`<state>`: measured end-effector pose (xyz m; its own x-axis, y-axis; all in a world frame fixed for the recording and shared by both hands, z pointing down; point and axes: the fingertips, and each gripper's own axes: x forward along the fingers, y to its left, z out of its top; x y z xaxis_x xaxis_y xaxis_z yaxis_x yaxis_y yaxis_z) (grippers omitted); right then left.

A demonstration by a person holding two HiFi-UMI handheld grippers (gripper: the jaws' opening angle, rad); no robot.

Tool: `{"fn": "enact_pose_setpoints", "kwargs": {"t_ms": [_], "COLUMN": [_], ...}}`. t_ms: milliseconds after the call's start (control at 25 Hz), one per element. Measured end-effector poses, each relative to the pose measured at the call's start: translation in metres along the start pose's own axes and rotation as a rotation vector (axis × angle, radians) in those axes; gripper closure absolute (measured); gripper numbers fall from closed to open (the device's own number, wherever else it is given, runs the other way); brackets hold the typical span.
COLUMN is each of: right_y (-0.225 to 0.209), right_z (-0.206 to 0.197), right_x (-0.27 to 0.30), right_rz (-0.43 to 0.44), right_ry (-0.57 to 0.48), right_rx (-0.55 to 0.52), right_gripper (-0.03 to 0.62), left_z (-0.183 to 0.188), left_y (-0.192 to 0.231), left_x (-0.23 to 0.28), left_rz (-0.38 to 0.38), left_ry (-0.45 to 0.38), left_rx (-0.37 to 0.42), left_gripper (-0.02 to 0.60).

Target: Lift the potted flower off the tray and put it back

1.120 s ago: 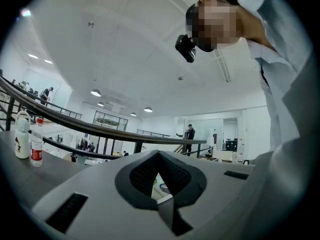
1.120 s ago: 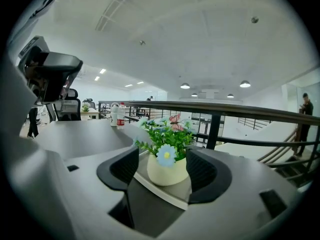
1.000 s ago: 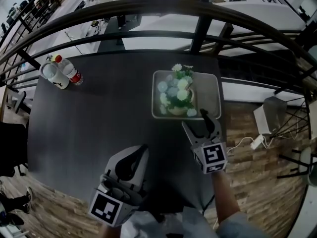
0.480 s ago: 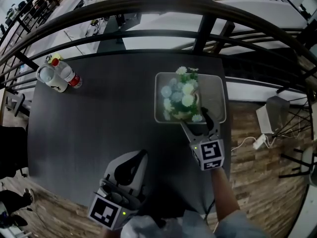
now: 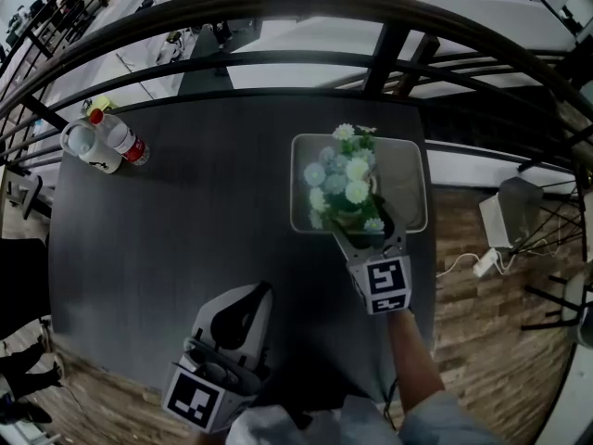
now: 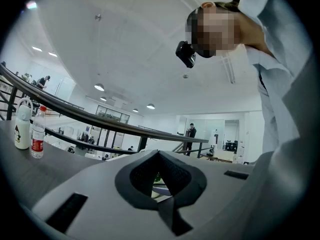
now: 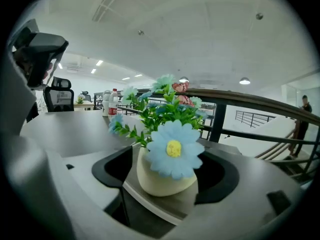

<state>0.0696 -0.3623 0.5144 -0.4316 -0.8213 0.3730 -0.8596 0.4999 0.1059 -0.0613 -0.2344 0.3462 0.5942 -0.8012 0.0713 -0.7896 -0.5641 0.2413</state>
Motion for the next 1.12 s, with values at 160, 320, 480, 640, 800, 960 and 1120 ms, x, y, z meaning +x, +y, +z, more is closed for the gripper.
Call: {"fn": "enact_pose_setpoints", "kwargs": {"t_ms": [160, 320, 480, 640, 800, 960, 1120], "right_y": [-0.004, -0.009, -0.009, -0.008, -0.007, -0.008, -0.007], "right_z": [0.001, 0.005, 0.01, 0.014, 0.017, 0.017, 0.018], "right_x": [0.006, 0.009, 0.015, 0.02, 0.024, 0.028, 0.033], "right_rz": [-0.015, -0.031, -0.03, -0.035, -0.038, -0.035, -0.023], "right_ry": [0.003, 0.002, -0.006, -0.018, -0.028, -0.035, -0.047], "right_rx": [-0.005, -0.012, -0.022, -0.015, -0.007, 0.008, 0.028], "right_gripper": [0.217, 0.217, 0.215, 0.21, 0.21, 0.21, 0.209], "left_z": [-0.004, -0.006, -0.007, -0.01, -0.012, -0.012, -0.013], "left_y": [0.004, 0.005, 0.006, 0.007, 0.009, 0.008, 0.006], "left_x": [0.0, 0.001, 0.003, 0.002, 0.002, 0.004, 0.004], "left_rz": [0.0, -0.001, 0.001, 0.001, 0.007, 0.005, 0.001], "left_ry": [0.005, 0.011, 0.01, 0.017, 0.021, 0.021, 0.022], "left_rx": [-0.005, -0.009, -0.011, -0.006, -0.01, -0.01, -0.012], "left_gripper": [0.583, 0.583, 0.583, 0.583, 0.583, 0.583, 0.583]}}
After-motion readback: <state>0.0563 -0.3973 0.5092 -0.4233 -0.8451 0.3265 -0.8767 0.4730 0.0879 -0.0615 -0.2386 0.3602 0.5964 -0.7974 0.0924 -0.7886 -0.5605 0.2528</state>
